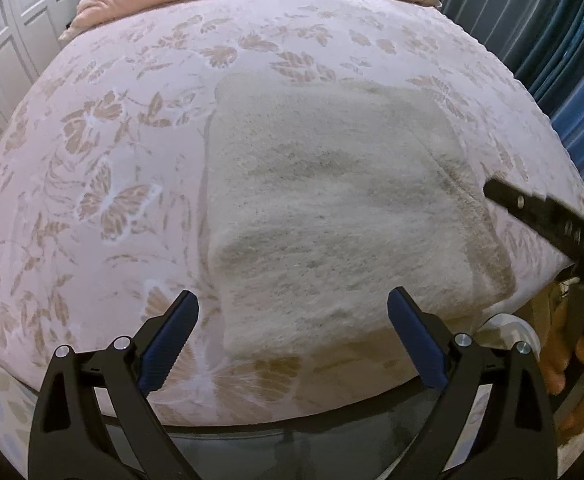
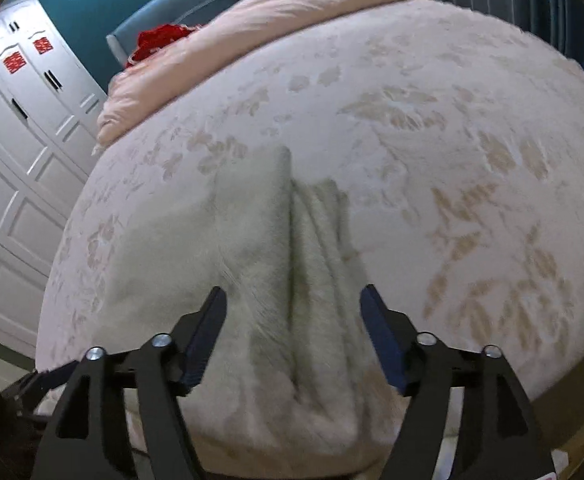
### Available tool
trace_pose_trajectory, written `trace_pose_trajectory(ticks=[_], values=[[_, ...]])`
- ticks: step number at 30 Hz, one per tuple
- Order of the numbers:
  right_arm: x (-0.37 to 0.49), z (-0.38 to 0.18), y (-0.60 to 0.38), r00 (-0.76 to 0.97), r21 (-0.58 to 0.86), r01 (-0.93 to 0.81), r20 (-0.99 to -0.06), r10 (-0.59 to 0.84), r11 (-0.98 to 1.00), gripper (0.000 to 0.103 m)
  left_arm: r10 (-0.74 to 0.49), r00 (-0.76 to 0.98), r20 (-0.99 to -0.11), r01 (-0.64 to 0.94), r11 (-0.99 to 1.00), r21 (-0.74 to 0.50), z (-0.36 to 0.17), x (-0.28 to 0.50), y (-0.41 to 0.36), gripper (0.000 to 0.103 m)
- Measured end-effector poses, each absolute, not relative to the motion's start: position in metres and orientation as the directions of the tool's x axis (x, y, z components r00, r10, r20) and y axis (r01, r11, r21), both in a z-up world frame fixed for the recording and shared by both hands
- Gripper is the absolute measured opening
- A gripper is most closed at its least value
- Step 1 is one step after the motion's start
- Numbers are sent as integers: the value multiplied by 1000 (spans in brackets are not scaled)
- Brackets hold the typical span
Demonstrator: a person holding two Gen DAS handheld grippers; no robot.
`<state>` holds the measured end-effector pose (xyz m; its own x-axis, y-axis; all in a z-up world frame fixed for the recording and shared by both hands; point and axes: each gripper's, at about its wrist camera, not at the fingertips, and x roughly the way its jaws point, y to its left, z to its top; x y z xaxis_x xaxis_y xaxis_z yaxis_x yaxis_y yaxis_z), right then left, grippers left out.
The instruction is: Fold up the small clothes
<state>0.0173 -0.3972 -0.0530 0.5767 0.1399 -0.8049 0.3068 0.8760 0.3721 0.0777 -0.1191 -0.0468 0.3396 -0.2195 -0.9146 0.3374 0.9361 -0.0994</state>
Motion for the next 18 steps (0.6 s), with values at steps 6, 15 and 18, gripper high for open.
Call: trace_pose_trajectory(ticks=[6, 15, 18], values=[[14, -91, -396, 516, 475, 328, -814, 266, 817, 74, -261, 292, -920, 315, 935, -165, -59, 93, -122, 96], [26, -124, -387, 523, 571, 314, -771, 364, 758, 97, -447, 121, -886, 144, 891, -430, -122, 139, -100, 98], [31, -128, -381, 534, 574, 281, -759, 372, 769, 98, -474, 152, -867, 149, 878, -455, -126, 141, -99, 98]])
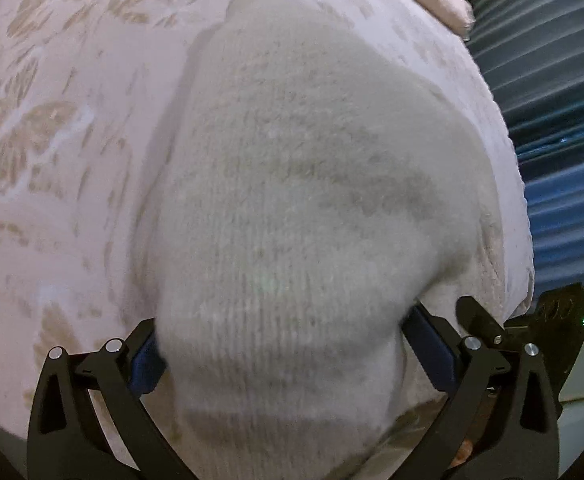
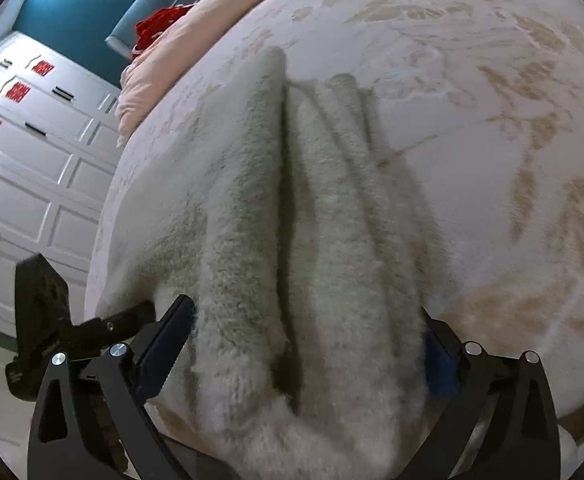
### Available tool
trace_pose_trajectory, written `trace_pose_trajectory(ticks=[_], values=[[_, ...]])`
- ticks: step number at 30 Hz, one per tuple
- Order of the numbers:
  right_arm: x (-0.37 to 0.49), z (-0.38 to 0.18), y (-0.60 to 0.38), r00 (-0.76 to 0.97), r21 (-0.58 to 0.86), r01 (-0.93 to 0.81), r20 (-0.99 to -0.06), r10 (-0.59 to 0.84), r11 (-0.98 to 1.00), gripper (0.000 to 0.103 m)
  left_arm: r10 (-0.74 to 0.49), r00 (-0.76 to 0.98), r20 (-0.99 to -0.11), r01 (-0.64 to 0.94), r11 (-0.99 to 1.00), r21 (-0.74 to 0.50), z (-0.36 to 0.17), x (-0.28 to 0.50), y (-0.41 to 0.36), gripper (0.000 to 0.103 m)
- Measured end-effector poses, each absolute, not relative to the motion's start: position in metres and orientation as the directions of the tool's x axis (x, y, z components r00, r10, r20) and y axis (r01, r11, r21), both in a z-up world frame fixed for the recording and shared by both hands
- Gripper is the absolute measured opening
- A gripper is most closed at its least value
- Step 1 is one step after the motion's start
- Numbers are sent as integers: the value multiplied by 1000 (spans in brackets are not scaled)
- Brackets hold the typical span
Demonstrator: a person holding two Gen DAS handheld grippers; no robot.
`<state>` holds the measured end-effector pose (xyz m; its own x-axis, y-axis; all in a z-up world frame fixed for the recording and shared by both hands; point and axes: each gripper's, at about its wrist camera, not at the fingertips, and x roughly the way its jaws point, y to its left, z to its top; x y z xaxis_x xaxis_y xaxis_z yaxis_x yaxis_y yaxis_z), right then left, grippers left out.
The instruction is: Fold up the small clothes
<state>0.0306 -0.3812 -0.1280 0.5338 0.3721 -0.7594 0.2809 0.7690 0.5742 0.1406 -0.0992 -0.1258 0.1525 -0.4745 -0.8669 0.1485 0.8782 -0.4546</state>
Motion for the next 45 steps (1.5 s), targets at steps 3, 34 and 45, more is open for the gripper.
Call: trace_pose_trajectory(ticks=[3, 34, 45], values=[[36, -127, -374, 547, 558, 266, -759, 353, 787, 94, -444, 182, -878, 208, 890, -407, -121, 136, -110, 95], [-69, 113, -331, 846, 452, 161, -520, 112, 877, 39, -459, 534, -710, 538, 833, -133, 130, 36, -108, 49], [-70, 184, -273, 913, 368, 50, -394, 107, 929, 39, -476, 662, -579, 526, 846, -94, 191, 22, -57, 49]])
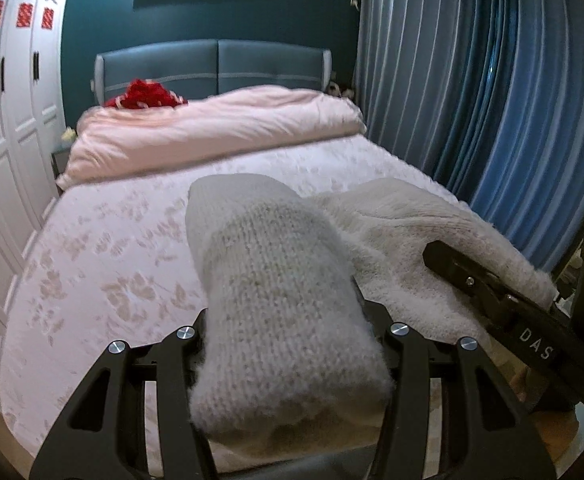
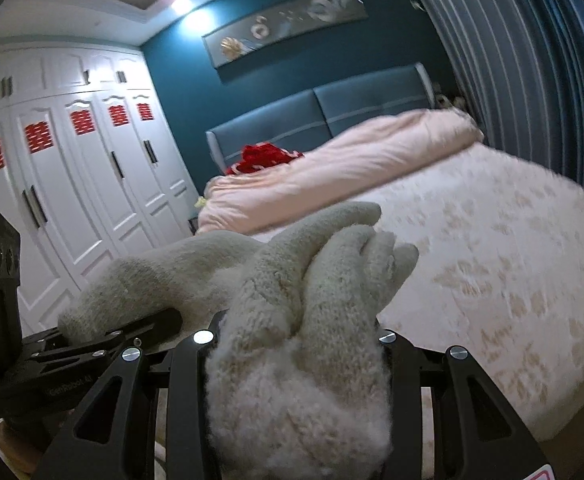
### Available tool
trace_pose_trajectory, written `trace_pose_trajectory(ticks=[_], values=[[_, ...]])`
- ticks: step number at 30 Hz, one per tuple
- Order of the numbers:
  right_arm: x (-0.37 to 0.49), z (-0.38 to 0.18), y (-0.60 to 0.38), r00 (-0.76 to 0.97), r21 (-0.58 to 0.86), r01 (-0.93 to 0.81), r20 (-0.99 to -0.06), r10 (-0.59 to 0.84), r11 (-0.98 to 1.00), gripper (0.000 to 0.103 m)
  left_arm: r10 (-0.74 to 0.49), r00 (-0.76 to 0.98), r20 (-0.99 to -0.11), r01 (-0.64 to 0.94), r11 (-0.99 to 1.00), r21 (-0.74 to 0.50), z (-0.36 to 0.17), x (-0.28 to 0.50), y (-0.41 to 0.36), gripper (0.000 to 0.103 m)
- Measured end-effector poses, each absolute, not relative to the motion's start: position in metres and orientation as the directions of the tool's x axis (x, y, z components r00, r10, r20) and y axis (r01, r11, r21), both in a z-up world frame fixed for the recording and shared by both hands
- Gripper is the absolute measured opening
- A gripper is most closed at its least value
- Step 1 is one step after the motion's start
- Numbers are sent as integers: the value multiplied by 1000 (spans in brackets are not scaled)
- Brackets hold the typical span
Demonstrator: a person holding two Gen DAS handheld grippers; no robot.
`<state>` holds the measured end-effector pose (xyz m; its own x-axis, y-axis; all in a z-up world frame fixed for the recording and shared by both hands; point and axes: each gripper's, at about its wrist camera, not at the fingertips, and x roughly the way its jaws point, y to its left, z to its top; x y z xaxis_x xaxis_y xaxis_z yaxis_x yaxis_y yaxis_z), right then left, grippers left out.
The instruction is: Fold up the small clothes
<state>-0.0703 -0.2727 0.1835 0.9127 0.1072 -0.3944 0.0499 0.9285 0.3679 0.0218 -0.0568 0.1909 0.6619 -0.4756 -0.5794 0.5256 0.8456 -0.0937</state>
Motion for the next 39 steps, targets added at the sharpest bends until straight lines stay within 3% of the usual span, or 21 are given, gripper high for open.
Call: trace_pose_trajectory(ticks=[11, 14, 16, 18, 20, 23, 24, 28, 32, 35, 37, 38, 39], values=[[-30, 244, -199, 953, 307, -102, -241, 181, 946, 39, -491, 772, -403, 502, 860, -85, 240, 42, 25, 49], [-8, 236, -184, 946, 311, -132, -243, 213, 941, 39, -483, 791, -374, 492, 867, -80, 235, 58, 48, 52], [16, 212, -177, 931, 325, -147, -275, 242, 934, 41, -482, 788, -382, 483, 870, -102, 217, 76, 64, 56], [39, 173, -171, 901, 348, -161, -330, 281, 923, 54, -477, 771, -423, 454, 876, -162, 172, 103, 85, 78], [65, 105, -168, 842, 376, -111, -456, 288, 920, 62, -432, 757, -490, 381, 901, -207, 116, 125, 102, 94], [74, -1, -175, 700, 395, 72, -675, 235, 916, 62, -277, 664, -695, 226, 960, -167, 13, 149, 125, 92], [68, -19, -179, 677, 420, 103, -694, 246, 902, 62, -257, 620, -742, 195, 966, -172, -14, 150, 135, 91], [53, -47, -191, 647, 472, 155, -712, 272, 868, 64, -370, 576, -729, 78, 912, -402, -53, 138, 175, 92], [82, -54, -200, 636, 546, 197, -703, 318, 814, 79, -446, 551, -706, -19, 839, -544, -66, 159, 182, 95], [107, -78, -194, 578, 579, 229, -728, 369, 783, 79, -457, 497, -738, -85, 820, -565, -88, 180, 178, 94], [121, -98, -189, 539, 607, 235, -731, 418, 759, 78, -510, 447, -735, -121, 780, -614, -108, 190, 173, 77], [127, -106, -184, 522, 631, 230, -723, 453, 741, 66, -551, 419, -722, -124, 753, -647, -116, 197, 171, 56], [129, -109, -180, 514, 644, 224, -716, 472, 732, 52, -564, 406, -719, -130, 743, -656, -117, 202, 167, 51]])
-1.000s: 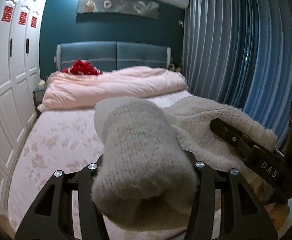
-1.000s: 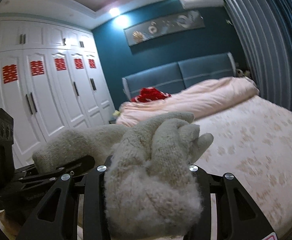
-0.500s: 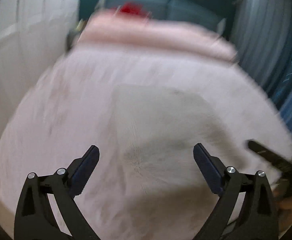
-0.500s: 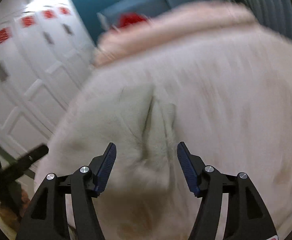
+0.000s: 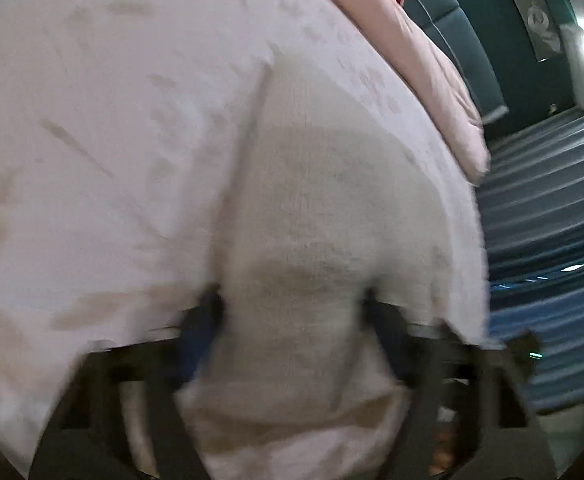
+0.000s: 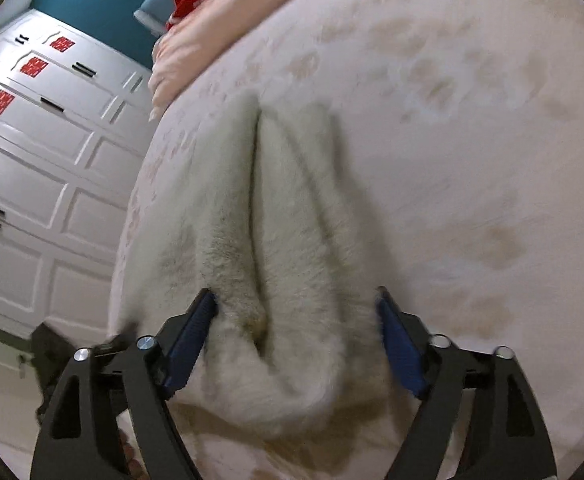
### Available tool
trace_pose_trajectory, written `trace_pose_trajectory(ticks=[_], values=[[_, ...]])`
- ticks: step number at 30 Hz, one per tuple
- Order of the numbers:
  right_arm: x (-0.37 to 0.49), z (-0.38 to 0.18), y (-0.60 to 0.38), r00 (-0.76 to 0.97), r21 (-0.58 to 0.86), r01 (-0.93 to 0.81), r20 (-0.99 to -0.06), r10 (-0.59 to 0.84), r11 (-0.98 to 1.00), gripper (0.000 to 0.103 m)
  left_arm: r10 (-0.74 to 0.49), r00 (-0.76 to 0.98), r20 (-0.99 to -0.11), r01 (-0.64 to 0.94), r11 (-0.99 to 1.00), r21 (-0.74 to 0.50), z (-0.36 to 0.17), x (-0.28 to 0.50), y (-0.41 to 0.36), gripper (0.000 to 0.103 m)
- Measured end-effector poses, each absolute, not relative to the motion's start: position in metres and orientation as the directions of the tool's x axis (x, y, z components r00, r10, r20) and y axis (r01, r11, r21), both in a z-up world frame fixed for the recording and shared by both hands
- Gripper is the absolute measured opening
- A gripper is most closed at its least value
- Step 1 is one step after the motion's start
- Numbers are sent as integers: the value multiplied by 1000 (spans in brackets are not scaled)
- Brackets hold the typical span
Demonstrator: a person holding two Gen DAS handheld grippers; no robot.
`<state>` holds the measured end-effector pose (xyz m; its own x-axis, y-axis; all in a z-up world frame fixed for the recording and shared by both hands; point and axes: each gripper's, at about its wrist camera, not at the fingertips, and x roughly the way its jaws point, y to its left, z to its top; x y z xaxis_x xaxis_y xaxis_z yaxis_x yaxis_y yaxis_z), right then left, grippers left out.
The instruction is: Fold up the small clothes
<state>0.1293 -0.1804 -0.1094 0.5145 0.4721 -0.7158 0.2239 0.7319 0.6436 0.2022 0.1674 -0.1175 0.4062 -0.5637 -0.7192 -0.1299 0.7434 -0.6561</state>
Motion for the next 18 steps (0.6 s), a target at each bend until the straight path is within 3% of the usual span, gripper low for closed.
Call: trace_pose_trajectory(ticks=[3, 5, 7, 9, 12, 13, 15, 18], values=[[133, -81, -171, 567, 617, 178, -701, 433, 766, 24, -550, 452, -702, -21, 781, -625, -85, 212, 157, 37], [125, -37, -171, 655, 612, 93, -631, 415, 785, 15, -563, 508, -651, 79, 784, -616, -50, 212, 154, 36], [120, -14, -169, 702, 567, 43, -603, 379, 823, 15, -561, 546, -622, 154, 797, -584, -27, 212, 151, 37], [121, -20, -166, 680, 529, 38, -635, 366, 848, 22, -518, 536, -666, 168, 839, -517, -34, 213, 147, 43], [131, -80, -154, 487, 356, 104, -832, 264, 929, 24, -396, 440, -806, 113, 915, -388, -85, 213, 144, 48], [125, -87, -155, 479, 349, 118, -840, 254, 930, 25, -390, 433, -813, 82, 915, -395, -98, 205, 152, 50], [105, -71, -158, 559, 385, 138, -791, 250, 912, 25, -396, 491, -776, 48, 902, -429, -89, 186, 167, 60], [93, -27, -142, 655, 320, 65, -728, 202, 945, 25, -337, 527, -780, 48, 929, -368, -68, 173, 168, 60]])
